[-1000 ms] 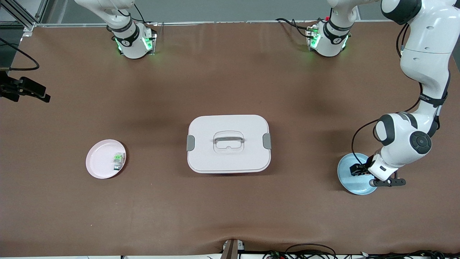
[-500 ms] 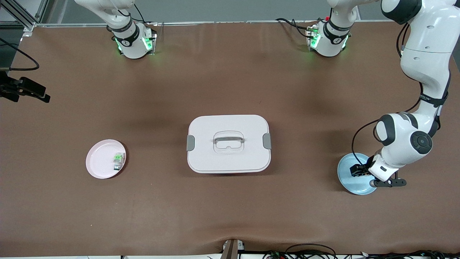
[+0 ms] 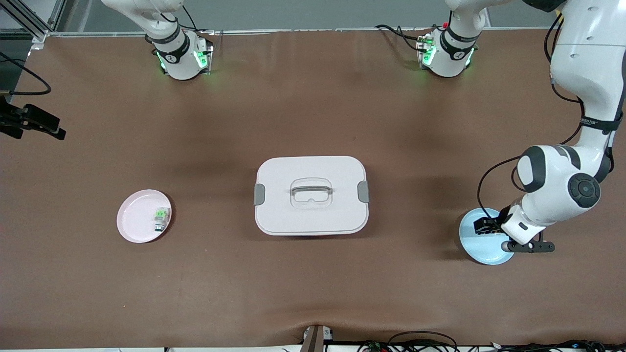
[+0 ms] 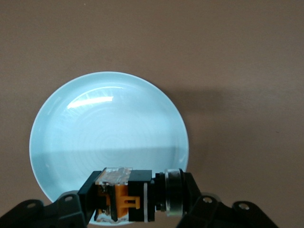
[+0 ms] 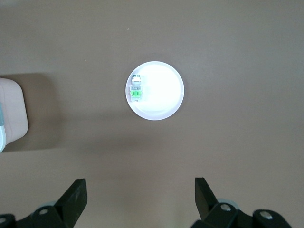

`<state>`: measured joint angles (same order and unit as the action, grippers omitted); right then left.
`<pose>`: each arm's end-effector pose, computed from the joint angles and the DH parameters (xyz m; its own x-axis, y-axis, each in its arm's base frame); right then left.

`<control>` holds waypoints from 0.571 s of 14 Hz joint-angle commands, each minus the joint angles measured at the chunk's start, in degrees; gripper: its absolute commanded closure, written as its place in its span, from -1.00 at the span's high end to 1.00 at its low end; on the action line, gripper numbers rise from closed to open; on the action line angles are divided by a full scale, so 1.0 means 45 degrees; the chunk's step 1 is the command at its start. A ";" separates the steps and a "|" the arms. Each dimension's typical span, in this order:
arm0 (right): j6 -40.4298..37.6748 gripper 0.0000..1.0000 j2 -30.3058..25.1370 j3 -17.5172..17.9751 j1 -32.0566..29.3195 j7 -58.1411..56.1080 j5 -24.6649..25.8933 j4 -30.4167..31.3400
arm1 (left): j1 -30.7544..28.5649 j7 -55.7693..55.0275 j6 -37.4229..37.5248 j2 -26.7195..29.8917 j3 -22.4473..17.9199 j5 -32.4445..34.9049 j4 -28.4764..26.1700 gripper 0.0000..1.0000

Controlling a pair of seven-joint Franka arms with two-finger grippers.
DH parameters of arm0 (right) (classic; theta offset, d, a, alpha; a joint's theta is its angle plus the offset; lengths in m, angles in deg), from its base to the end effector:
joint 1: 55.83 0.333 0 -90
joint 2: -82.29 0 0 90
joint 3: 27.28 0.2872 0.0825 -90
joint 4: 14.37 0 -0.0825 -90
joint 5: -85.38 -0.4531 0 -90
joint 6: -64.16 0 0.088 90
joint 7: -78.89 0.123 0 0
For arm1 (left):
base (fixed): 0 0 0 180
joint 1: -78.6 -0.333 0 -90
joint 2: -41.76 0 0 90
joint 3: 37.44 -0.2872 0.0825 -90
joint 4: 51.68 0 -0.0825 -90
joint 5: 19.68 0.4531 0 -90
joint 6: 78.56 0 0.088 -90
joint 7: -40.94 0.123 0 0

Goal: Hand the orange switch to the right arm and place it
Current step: 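Lift the orange switch with the left gripper toward the white box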

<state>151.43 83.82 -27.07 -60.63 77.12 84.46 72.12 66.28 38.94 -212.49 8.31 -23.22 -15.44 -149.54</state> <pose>0.6247 -0.0481 0.5919 0.9987 -0.0484 -0.0126 -0.0486 -0.9987 -0.0165 0.7179 -0.0137 0.1825 0.9981 -0.0015 0.0621 -0.0066 -0.9966 0.0815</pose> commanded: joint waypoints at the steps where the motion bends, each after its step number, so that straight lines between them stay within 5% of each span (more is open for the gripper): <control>1: -0.0057 1.00 -0.0184 -0.0028 -0.0066 0.0121 0.0166 -0.0060 | -0.0133 -0.0570 0.0894 0.0753 0.0510 -0.0221 -0.0227 -0.70; 5: -0.0038 1.00 -0.0165 -0.0028 -0.0047 0.0121 0.0205 -0.0060 | -0.0152 -0.1820 0.2125 0.1436 0.1350 -0.0395 -0.0168 -0.70; 8: -0.0175 1.00 -0.0087 -0.0028 0.0012 0.0277 0.0185 -0.0060 | -0.0094 -0.2173 0.2712 0.1964 0.1644 -0.1954 -0.0090 -0.70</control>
<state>151.18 83.82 -27.33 -60.69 77.22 84.52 71.79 66.35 29.82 -202.49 14.66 -16.62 -20.52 -149.40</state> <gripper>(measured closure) 0.000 0.273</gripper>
